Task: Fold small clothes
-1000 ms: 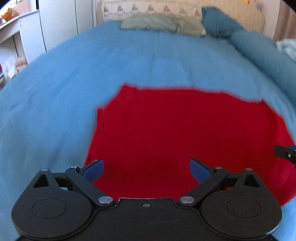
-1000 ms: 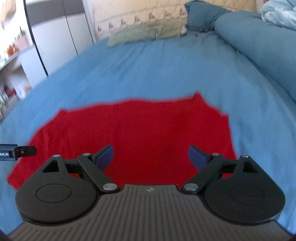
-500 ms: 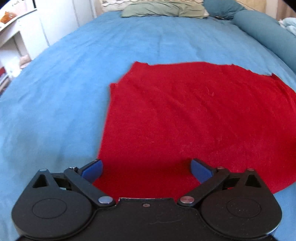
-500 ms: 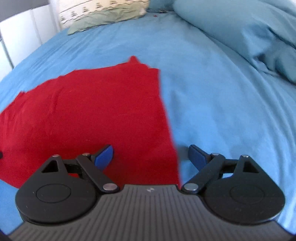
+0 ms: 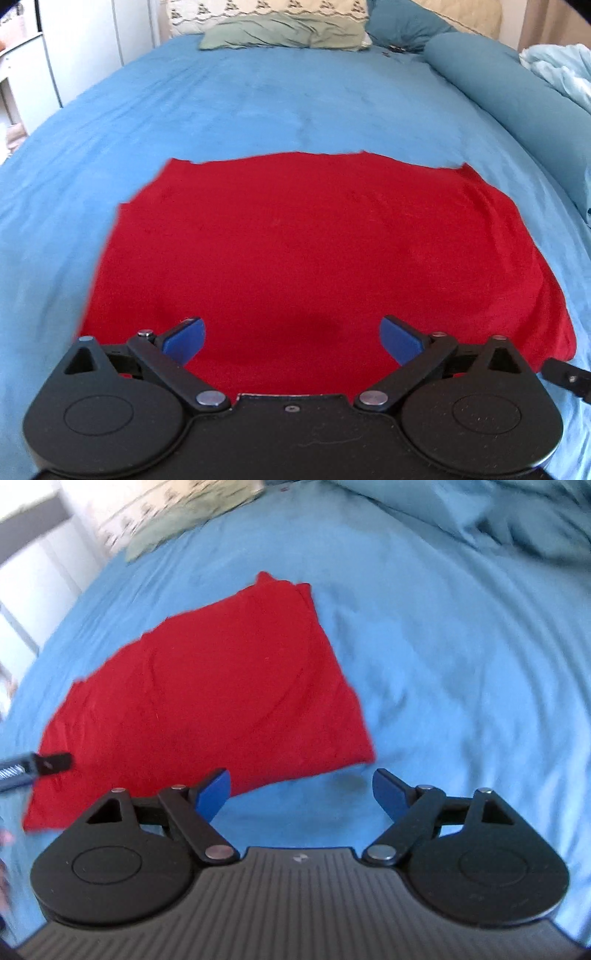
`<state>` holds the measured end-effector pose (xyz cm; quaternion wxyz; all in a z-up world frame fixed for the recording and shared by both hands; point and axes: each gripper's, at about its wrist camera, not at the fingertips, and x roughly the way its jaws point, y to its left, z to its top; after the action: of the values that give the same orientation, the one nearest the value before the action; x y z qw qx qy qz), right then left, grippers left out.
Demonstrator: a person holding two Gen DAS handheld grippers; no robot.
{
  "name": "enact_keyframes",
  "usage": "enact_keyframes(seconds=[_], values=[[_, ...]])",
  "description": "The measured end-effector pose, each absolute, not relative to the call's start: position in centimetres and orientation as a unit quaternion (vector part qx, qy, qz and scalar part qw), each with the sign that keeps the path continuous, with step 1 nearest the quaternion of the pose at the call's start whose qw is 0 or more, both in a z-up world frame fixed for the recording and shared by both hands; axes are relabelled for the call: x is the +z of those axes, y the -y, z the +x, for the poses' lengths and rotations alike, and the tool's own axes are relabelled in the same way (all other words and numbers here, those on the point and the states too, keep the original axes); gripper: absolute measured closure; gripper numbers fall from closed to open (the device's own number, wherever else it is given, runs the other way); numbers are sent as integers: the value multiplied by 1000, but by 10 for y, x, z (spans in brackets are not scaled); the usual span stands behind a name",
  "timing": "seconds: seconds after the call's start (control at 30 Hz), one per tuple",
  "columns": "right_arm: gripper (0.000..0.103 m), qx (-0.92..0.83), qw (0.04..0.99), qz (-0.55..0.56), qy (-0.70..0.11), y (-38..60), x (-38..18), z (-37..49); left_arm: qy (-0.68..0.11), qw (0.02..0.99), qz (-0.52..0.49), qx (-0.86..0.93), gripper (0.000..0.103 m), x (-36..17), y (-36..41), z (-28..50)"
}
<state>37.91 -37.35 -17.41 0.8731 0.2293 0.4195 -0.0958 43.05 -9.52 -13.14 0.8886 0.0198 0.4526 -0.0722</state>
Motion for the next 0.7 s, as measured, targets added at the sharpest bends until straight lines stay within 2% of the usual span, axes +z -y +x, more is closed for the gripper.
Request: enact_keyframes(seconds=[0.27, 0.33, 0.37, 0.43, 0.57, 0.7], values=[[5, -152, 865, 327, -350, 395, -192, 396, -467, 881, 27, -66, 1, -142, 109, 460], [8, -145, 867, 326, -348, 403, -193, 408, -474, 878, 25, -65, 1, -143, 107, 468], [10, -136, 870, 321, -350, 407, -192, 413, -480, 875, 26, -66, 1, -145, 107, 472], [25, -113, 873, 309, -360, 413, -193, 426, -490, 869, 31, -64, 1, -150, 106, 480], [36, -68, 886, 248, -387, 411, -192, 442, -510, 858, 19, -60, 0, -161, 99, 489], [56, -46, 889, 206, -406, 404, -192, 451, -519, 852, 30, -58, 0, -168, 102, 493]])
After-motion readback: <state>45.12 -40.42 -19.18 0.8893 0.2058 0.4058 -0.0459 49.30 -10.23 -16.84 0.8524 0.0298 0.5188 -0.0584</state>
